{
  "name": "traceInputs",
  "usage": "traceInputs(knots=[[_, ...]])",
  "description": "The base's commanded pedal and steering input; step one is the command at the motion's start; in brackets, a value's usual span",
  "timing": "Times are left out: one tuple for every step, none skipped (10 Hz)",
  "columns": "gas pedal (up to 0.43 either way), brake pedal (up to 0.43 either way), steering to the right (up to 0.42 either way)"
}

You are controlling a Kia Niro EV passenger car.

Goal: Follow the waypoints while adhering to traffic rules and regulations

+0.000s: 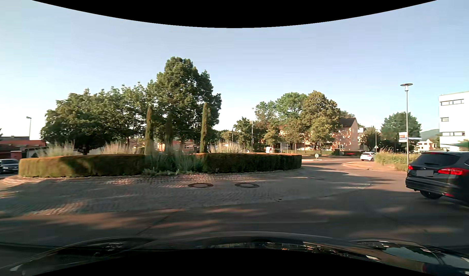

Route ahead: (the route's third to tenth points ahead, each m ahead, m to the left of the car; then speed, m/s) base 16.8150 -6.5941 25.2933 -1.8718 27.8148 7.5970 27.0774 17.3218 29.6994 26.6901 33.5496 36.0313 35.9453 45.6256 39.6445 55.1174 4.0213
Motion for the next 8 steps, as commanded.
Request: traceInputs(knots=[[0.000,0.061,0.430],[0.000,0.000,0.448],[0.000,0.000,0.467],[0.000,0.000,0.479],[0.000,0.000,0.481],[0.000,0.000,0.479],[0.008,0.000,0.476],[0.067,0.000,0.475]])
